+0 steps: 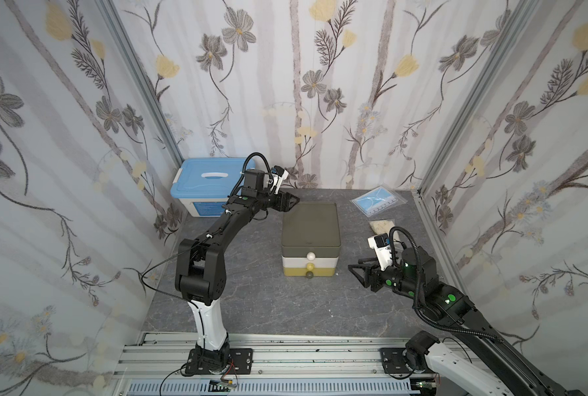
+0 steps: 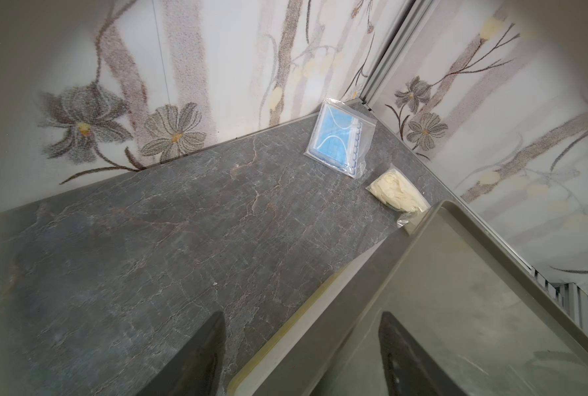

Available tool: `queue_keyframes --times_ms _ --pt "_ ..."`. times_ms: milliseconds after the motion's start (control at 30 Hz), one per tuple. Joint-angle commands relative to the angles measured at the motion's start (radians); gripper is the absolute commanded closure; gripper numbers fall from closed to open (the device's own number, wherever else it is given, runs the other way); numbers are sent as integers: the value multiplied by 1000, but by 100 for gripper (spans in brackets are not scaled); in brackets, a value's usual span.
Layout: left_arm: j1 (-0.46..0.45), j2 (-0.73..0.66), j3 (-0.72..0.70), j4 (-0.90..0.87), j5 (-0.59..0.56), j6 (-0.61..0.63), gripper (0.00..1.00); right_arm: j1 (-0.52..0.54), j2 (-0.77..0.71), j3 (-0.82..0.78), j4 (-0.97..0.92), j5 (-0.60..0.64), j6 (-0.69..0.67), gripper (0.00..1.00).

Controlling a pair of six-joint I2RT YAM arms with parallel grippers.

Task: Take the sponge out of the drawer
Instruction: Open the drawer in the storage box.

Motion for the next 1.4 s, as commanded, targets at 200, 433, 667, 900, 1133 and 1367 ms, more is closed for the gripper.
queue_keyframes --times_ms 200,433,667,900,1133,1367 --pt "-37 9 -7 57 20 -38 32 119 14 -51 74 53 102 53" --pt "-52 29 8 101 38 -85 32 214 112 -9 98 101 104 52" --pt "-87 86 61 122 41 -108 32 252 183 25 129 192 141 54" --pt "-112 154 136 124 56 -129 32 303 268 92 180 307 176 54" --pt "-120 188 178 115 59 -132 32 389 485 278 123 483 221 52" --pt "-120 190 195 59 57 -89 32 441 611 361 82 567 262 51"
